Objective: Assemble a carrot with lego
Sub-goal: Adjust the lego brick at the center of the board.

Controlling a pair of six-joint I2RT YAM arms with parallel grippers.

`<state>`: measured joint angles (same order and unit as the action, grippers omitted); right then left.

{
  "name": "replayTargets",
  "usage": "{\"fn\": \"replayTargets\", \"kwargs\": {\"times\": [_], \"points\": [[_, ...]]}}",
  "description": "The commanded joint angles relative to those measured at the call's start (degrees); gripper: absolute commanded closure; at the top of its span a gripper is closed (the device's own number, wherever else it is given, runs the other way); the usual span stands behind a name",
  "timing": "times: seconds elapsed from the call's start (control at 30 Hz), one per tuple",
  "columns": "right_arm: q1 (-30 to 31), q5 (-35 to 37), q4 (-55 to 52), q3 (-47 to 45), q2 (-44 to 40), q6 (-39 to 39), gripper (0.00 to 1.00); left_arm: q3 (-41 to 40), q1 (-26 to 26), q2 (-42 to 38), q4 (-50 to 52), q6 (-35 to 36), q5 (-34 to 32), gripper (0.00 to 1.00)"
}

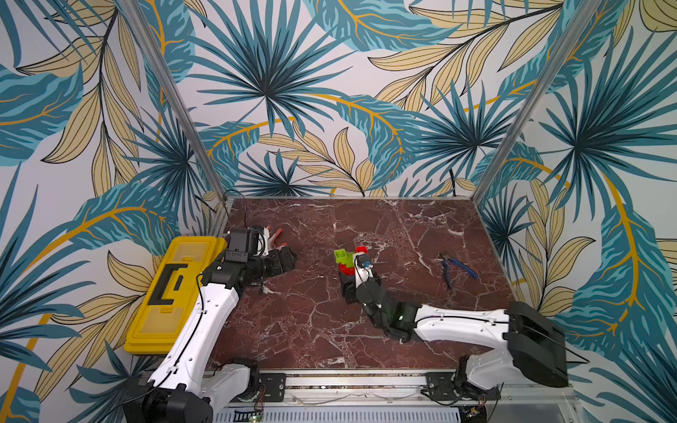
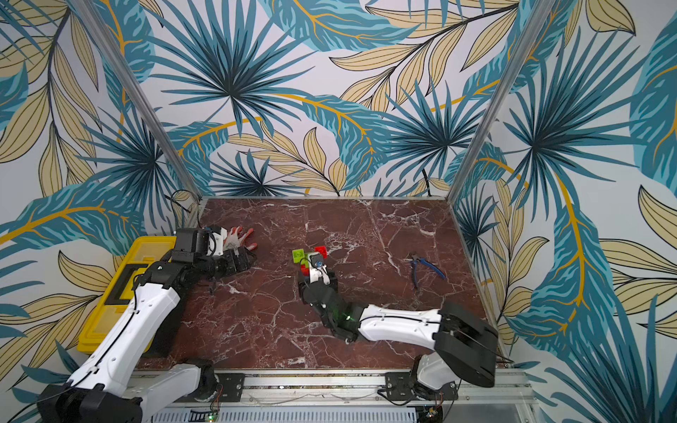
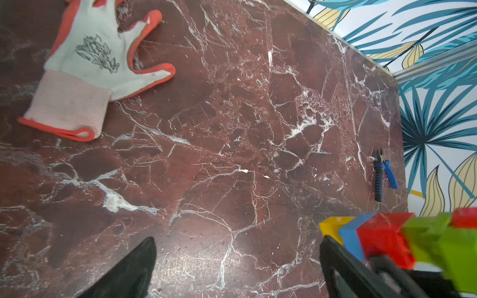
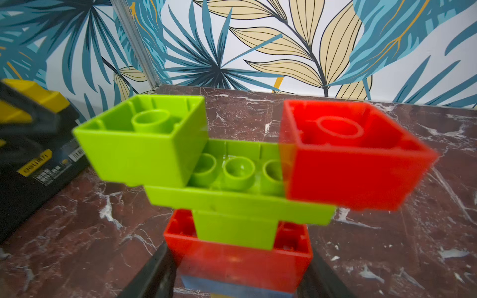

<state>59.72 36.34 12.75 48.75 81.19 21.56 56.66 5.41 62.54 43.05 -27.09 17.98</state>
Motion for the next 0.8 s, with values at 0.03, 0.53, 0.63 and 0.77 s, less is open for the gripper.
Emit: {"fn": "replayTargets", "kwargs": {"times": [0.03, 0.53, 0.63, 0.77], "points": [[-6.4, -19.6, -42.6, 11.1, -0.7, 6.4, 0.47, -3.3, -0.6, 0.8, -3.2, -2.2, 7.4, 0.01], [-11.6, -40.4, -74.2, 38.2, 26.6, 1.6, 0.49, -6.6, -0.4, 0.5, -4.6, -3.9, 13.6, 0.0], [-11.9, -40.8, -74.2, 38.9, 30.2, 0.9, 0.5, -6.7, -0.5, 0.9, -4.6, -3.9, 13.7, 0.01], [-12.4, -41.1, -71.9, 38.5, 32.3, 0.7, 0.5, -7.1, -0.4, 1.3, -4.9, -4.0, 13.1, 0.01]]}}
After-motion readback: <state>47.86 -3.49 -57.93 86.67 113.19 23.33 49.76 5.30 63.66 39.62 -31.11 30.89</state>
